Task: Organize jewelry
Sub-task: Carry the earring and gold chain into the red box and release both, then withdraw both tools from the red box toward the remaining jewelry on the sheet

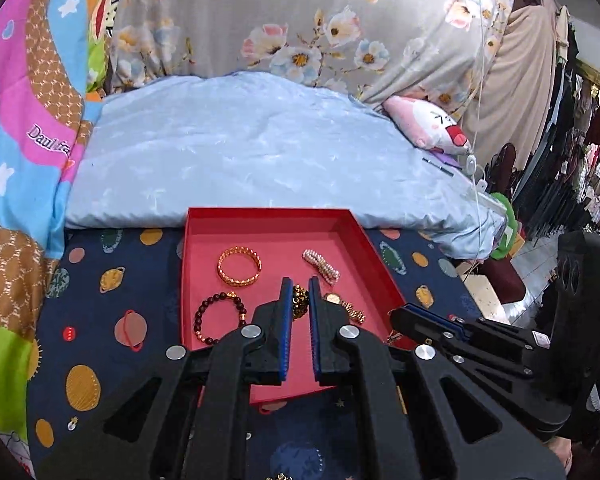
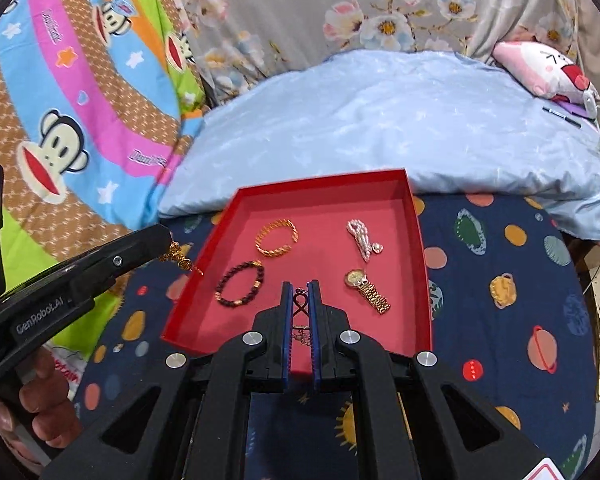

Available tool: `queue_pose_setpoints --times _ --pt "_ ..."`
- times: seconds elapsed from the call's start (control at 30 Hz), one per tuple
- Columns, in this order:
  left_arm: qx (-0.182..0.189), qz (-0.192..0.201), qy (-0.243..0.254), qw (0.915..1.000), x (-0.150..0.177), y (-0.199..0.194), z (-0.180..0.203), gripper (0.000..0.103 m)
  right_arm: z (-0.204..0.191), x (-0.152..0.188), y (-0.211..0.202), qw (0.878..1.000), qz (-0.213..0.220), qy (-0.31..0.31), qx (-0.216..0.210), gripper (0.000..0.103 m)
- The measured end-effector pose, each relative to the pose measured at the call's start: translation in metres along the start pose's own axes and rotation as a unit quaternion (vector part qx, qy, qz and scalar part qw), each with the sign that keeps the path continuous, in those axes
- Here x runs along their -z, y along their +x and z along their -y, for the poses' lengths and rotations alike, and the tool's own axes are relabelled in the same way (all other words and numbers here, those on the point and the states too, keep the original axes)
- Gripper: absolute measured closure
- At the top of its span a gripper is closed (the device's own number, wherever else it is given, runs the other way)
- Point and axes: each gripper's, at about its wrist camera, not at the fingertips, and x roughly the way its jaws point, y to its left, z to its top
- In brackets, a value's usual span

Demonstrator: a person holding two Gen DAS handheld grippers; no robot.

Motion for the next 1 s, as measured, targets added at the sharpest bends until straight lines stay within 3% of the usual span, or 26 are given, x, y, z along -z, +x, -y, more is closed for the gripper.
queue_pose_setpoints --times 0.2,0.23,0.3,0.37,0.63,1.0 --pt "-0.011 -0.016 0.009 0.9998 0.010 0.025 -0.005 0.094 0.005 0.006 0.027 1.000 -0.015 -0.006 0.013 0.095" --pt "-0.015 -0.016 0.007 0.9997 0.010 0.028 -0.007 0.090 0.005 0.008 0.028 1.000 -0.014 -0.008 0.018 0.091" --pt "-0.024 -0.014 0.002 0.9996 0.012 0.029 -0.010 0.064 0.003 0.009 0.028 1.000 -0.012 -0.012 0.023 0.086" --pt "-0.036 -0.008 0.002 0.9993 0.013 0.026 -0.013 0.057 0.002 0.011 0.024 1.000 -0.006 -0.015 0.027 0.079" --pt "-0.059 -0.006 0.001 0.9983 0.029 -0.008 -0.029 0.056 -0.001 0.028 -0.014 1.000 0.005 -0.012 0.025 0.074" --pt "-0.097 -0.029 -0.008 0.9948 0.094 -0.061 -0.045 0.056 0.001 0.099 -0.072 0.998 -0.010 -0.005 0.069 0.074"
